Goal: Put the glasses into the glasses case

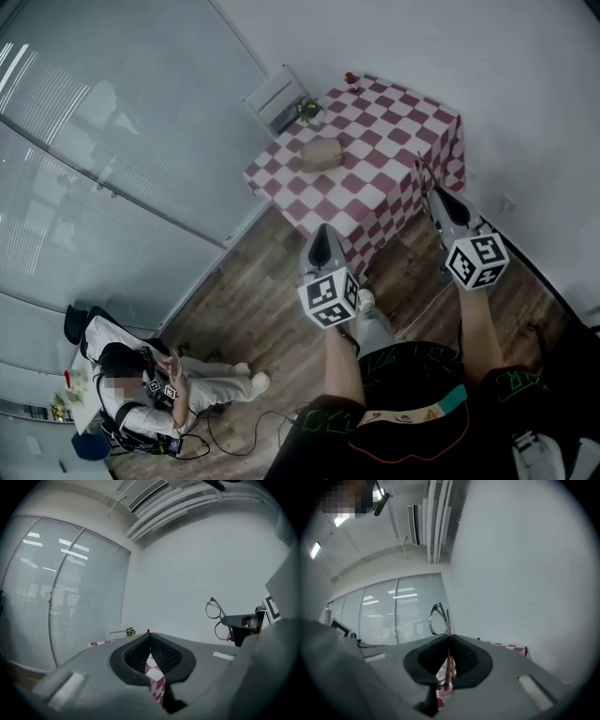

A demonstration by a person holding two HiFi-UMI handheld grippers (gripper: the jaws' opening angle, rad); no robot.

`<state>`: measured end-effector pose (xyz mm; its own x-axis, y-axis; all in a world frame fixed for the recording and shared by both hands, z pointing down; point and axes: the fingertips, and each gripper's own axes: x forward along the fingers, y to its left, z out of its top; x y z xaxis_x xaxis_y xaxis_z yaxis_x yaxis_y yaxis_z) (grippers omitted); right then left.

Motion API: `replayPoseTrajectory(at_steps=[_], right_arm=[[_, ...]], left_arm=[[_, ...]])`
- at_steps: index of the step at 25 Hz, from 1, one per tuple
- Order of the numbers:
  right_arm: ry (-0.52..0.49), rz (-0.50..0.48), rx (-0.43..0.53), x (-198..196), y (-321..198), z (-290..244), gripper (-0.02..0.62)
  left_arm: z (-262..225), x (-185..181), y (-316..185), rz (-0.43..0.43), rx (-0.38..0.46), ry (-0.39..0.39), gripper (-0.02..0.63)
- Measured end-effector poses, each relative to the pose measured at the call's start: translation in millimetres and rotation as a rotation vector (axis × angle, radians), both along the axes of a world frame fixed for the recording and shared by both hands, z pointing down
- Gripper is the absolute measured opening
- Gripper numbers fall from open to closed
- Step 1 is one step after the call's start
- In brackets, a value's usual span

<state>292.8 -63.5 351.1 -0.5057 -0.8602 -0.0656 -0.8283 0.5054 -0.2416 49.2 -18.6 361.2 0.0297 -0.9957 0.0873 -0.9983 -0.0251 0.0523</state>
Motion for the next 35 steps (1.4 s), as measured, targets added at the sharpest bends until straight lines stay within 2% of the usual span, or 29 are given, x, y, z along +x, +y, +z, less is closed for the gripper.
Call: replayPoseTrajectory(at_steps=[9, 15, 26, 35], right_arm=[[0.034, 0.021, -0.047, -21, -43, 18, 0.021], [0.062, 0.005, -0.091, -52, -84, 32, 0.021], [0.089, -0.03, -0.198, -115, -153, 82, 0.021], [0.119, -0.02, -0.228, -154, -192, 92, 0.021]], left_arm=[[30, -4, -55, 0.062, -0.04, 0.053, 0.011], [49, -25, -95, 0.067, -0.08, 0.086, 0.011], [105, -84, -148, 0.029, -0.189, 0.137, 0.011], [129, -102, -189, 0.06, -0.243, 0.173, 0.011]])
